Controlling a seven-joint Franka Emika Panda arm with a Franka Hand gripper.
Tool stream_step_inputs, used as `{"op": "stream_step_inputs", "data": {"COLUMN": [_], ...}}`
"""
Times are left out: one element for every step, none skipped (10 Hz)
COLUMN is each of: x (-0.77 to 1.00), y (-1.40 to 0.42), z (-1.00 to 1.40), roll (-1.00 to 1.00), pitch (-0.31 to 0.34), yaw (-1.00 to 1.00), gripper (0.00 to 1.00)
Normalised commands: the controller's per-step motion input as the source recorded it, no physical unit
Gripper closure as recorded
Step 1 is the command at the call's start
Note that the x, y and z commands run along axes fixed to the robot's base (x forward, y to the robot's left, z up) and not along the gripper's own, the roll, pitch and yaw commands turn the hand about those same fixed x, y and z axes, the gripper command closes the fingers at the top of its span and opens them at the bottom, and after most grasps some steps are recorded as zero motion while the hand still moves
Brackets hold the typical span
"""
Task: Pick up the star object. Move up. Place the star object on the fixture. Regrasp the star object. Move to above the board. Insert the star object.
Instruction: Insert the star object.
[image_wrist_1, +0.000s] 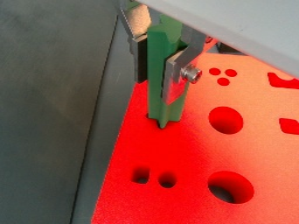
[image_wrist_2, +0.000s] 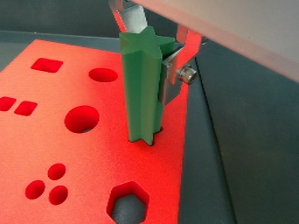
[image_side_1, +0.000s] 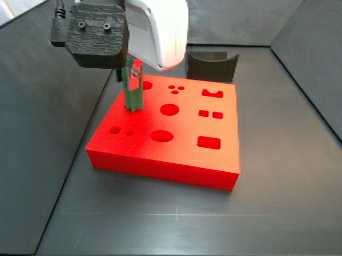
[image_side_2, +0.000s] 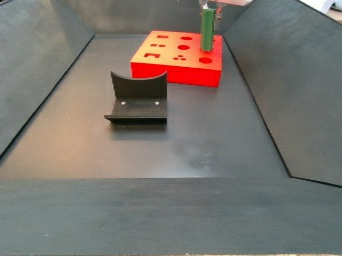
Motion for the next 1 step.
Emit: {"op": "stream_step_inputs", "data": {"x": [0.0], "y": [0.0], "z": [0.0], "roll": [0.0], "pitch": [0.0], "yaw": [0.0], "gripper": [1.0]}}
